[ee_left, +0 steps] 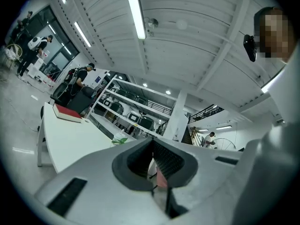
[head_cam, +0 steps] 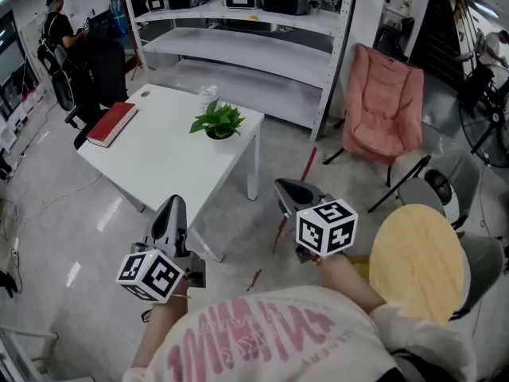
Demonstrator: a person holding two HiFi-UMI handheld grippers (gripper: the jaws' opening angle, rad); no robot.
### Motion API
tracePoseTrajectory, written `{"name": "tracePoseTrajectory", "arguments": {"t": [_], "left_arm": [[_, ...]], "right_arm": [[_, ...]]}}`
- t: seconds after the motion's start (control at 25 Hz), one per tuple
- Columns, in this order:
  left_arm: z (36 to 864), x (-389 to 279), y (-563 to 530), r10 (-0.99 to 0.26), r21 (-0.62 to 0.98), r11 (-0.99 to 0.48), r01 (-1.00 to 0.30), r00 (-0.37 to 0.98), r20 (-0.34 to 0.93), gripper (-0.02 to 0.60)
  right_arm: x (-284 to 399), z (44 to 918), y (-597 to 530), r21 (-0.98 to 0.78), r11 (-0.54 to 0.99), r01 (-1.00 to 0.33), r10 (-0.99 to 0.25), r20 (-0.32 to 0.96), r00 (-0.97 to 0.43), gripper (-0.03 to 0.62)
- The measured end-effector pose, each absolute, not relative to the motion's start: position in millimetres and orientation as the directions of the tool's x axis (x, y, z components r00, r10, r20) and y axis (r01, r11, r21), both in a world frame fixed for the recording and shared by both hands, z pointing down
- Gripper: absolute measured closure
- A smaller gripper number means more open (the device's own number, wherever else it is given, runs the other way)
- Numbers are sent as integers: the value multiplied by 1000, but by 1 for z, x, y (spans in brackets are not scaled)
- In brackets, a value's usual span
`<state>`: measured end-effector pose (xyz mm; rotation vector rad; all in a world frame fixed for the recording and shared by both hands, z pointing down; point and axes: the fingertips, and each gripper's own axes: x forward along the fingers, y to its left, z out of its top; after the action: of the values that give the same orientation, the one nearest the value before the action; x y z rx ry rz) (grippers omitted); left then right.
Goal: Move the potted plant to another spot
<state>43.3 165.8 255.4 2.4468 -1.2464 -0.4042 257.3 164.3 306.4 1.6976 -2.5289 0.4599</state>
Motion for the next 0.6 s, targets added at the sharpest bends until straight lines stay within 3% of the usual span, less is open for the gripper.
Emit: {"name": "tracePoseTrajectory", "arguments": {"t": [0.6], "left_arm": [[308, 48, 108, -836, 508, -466, -724, 548, 14, 578]], "right_arm": [[245, 362, 95, -238, 383, -893, -835, 324, -445, 588]]}}
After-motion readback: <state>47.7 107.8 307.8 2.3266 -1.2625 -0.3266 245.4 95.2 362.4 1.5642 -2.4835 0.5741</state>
